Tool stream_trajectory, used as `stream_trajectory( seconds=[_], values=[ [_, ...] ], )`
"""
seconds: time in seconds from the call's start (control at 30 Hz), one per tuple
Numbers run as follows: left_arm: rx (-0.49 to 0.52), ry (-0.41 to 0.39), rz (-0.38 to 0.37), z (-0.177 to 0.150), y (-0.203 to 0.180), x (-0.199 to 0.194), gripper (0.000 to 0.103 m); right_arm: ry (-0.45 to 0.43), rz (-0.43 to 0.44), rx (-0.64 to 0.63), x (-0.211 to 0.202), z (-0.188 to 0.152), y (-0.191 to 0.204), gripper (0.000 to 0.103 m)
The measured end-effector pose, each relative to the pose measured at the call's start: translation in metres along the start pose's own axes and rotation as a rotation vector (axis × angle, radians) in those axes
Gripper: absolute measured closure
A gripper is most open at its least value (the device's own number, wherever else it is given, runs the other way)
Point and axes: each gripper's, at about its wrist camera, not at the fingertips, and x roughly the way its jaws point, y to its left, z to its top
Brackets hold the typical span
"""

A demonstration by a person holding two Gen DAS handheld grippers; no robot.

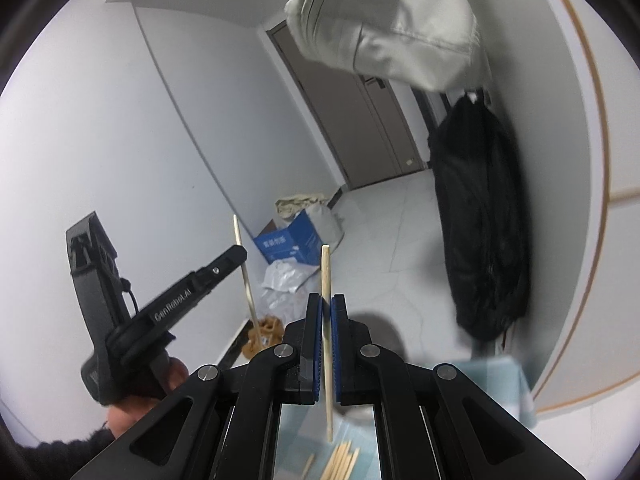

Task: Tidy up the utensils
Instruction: 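Carry both held chopsticks over the white holder and open both tools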

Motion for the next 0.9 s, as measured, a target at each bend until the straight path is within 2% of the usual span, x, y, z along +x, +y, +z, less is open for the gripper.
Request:
stream_trajectory(
  seconds=[0.17,0.33,0.57,0.9],
  values=[
    [0.025,-0.021,-0.009,0.006,0.004,0.026,0.102,-0.016,-0.020,-0.032,0.025,0.035,-0.002,0.100],
    [0.038,-0.030,-0.019,0.004,0.014,0.050,0.102,-0.020,-0.040,-0.039,0.054,0.049,-0.009,0.099],
    [0.085,-0.035,-0.029,-0.008,0.015,0.067,0.102,-0.011,-0.067,-0.063,0.086,0.045,-0.020,0.100],
    [0.128,-0.051,-0.036,-0.022,0.017,0.073,0.102,0.013,-0.063,-0.089,0.101,0.030,-0.028,0.099]
  ],
)
